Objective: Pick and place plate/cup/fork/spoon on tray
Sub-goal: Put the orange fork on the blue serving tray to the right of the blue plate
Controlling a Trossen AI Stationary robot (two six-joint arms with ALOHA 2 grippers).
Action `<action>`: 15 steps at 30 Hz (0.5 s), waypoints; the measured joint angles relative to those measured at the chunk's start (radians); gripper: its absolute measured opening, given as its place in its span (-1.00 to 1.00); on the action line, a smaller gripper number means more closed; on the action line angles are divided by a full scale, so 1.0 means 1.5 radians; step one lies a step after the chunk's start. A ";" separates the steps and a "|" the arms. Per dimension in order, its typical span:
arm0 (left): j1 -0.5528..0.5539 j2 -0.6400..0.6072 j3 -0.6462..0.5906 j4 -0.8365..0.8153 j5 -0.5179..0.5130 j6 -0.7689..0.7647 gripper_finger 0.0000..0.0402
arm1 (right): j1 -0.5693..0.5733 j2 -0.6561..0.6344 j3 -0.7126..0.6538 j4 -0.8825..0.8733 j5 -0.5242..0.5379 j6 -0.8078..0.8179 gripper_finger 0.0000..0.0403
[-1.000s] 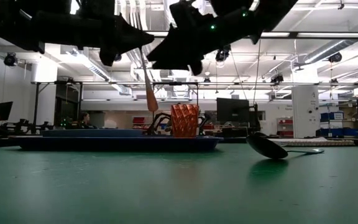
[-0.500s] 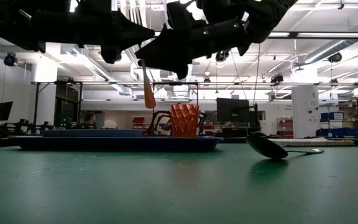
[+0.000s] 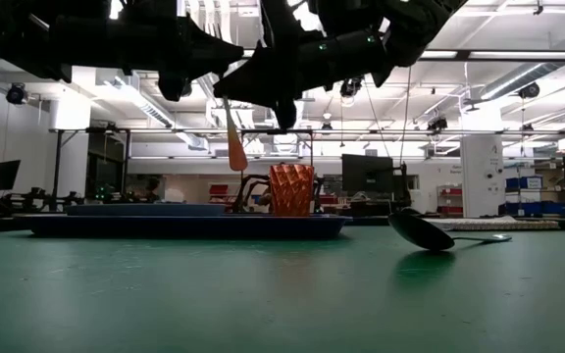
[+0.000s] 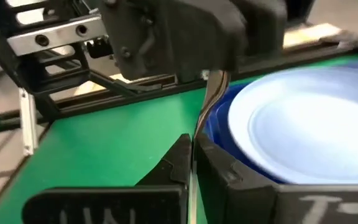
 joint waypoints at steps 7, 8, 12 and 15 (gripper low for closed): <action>0.002 -0.012 0.000 -0.036 -0.001 0.027 -0.52 | -0.027 0.000 0.000 -0.009 -0.041 0.089 -0.96; 0.002 -0.019 0.000 -0.053 -0.002 0.038 -0.44 | -0.032 0.000 0.000 -0.015 -0.049 0.104 -0.96; 0.002 -0.061 -0.002 -0.123 -0.033 0.067 -0.16 | -0.054 0.000 0.000 -0.043 -0.059 0.148 -0.96; 0.002 -0.102 -0.002 -0.187 -0.077 0.073 -0.01 | -0.065 0.000 -0.009 -0.049 -0.053 0.173 -0.96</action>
